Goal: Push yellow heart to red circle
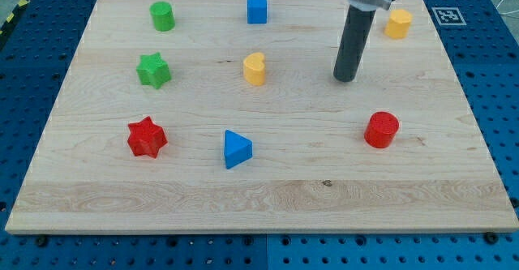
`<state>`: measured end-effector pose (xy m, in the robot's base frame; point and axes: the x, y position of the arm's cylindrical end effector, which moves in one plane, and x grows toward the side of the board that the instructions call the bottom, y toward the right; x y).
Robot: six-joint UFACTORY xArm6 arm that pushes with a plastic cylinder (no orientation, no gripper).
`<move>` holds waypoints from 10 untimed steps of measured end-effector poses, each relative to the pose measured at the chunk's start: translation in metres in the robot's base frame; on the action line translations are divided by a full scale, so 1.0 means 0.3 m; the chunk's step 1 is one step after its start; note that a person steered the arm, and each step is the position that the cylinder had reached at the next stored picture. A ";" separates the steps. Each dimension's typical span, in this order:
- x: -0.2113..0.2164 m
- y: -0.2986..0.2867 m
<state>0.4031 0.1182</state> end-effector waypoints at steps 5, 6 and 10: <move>0.235 -0.156; 0.245 -0.156; 0.255 -0.411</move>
<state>0.4798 -0.0052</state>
